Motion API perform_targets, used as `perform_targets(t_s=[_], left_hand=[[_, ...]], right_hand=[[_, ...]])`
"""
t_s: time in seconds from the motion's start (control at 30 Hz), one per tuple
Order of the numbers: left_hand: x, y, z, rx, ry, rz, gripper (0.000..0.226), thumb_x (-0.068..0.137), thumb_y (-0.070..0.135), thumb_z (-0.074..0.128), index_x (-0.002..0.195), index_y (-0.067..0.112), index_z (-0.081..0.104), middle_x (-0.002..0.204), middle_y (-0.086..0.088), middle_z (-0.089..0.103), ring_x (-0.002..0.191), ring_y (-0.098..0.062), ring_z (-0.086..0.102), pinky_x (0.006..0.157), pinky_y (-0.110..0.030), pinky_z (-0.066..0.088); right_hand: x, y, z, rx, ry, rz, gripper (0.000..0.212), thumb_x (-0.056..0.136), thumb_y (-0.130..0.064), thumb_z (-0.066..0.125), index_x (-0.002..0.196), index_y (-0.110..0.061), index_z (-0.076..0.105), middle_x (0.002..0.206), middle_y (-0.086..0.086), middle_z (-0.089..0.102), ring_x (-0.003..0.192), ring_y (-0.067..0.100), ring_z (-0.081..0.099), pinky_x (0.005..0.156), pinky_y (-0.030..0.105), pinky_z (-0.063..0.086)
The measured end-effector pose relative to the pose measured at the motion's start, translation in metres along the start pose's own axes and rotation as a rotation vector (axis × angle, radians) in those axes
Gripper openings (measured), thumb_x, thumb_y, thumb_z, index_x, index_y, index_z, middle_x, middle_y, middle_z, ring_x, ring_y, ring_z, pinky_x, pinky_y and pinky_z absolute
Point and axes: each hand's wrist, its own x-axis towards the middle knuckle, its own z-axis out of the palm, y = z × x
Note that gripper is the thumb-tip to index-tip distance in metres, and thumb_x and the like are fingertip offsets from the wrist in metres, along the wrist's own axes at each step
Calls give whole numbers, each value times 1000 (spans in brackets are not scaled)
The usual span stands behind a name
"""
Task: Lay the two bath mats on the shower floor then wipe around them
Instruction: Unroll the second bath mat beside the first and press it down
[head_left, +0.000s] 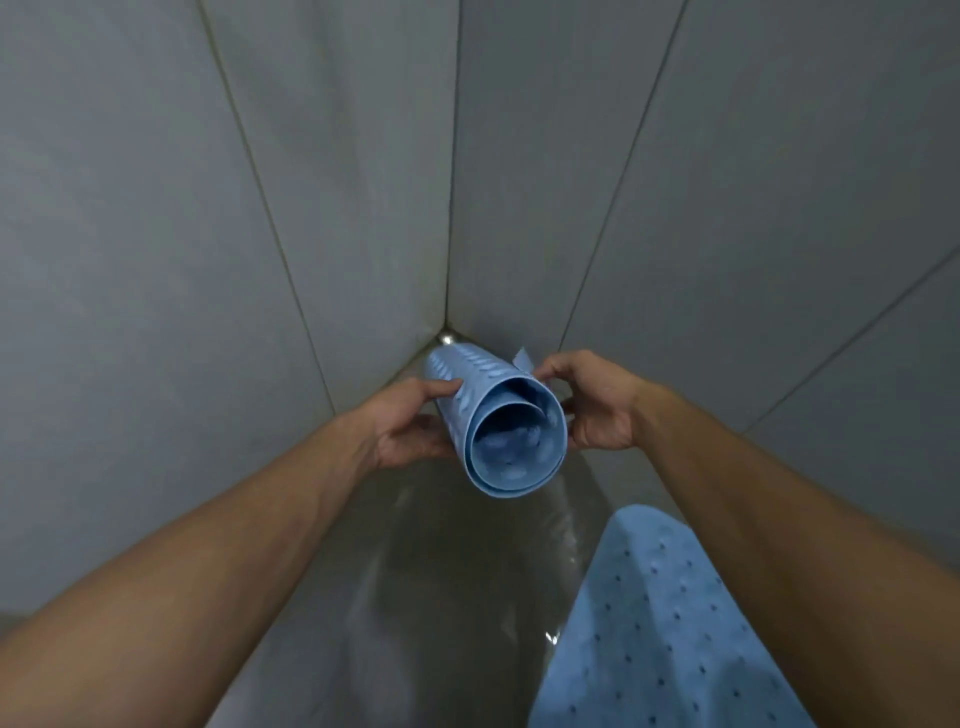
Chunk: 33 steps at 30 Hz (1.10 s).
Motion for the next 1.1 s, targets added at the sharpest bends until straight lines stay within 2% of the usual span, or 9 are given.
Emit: perform_targets(t_s=[0.1,0.2,0.3,0.37,0.53,0.63,0.7,0.8,1.1], left_hand=[[8,-17,-11,57,-44,-43,46,94,20,62,136,6,49,123,-19,60,108,-36,63,85,-55,55],[12,-33,-14,103,-41,-64,42,92,34,65,125,10,57,123,-15,62,113,-37,61,92,-55,52],[16,-47,-16,156,-44,-49,29,93,29,65,113,9,60,111,-12,66,103,-31,64,96,-52,50],[21,-54,-20,188,-55,-44,32,92,24,65,119,8,59,111,-10,67,102,-30,65,99,-54,48],[-3,-58,-16,248,-75,-76,62,76,17,73,134,4,53,130,-12,59,106,-30,66,80,-53,58],[-28,-59,-4,319,-83,-64,51,79,14,71,128,4,58,124,-10,64,98,-27,69,70,-48,62],[-40,-66,8,374,-53,-27,42,86,15,67,127,8,60,116,-8,69,98,-24,70,71,-45,62],[-58,-83,34,410,-27,7,50,82,15,71,131,12,60,125,-8,66,113,-26,64,74,-44,62],[-143,-143,80,299,90,72,27,86,9,68,112,19,65,122,-9,64,115,-29,60,83,-49,58]], right_hand=[[5,26,-1,30,-19,15,56,74,-15,59,130,-17,58,119,14,51,91,27,58,75,37,53],[6,48,2,-1,-35,-16,69,79,-8,55,142,-35,47,129,10,52,91,24,60,61,32,55],[10,68,6,-7,-15,-51,73,79,-4,54,142,-41,45,136,8,53,99,26,62,77,39,57],[8,79,10,-8,-3,-75,75,79,-3,54,142,-43,45,137,7,52,105,27,61,90,44,53],[-23,107,18,27,37,-94,74,81,-1,52,143,-40,44,134,9,53,101,31,59,84,42,52],[-45,118,15,66,7,-131,77,81,2,54,145,-38,42,133,7,53,100,30,61,79,40,54],[-56,125,9,64,7,-172,80,79,4,56,146,-38,42,132,5,55,100,29,62,77,38,55],[-75,140,-6,110,6,-207,83,78,7,55,146,-38,43,122,-1,58,100,26,63,73,35,55],[-160,149,-29,-74,-178,-256,83,78,10,60,143,-37,41,139,10,48,108,35,60,73,42,57]])
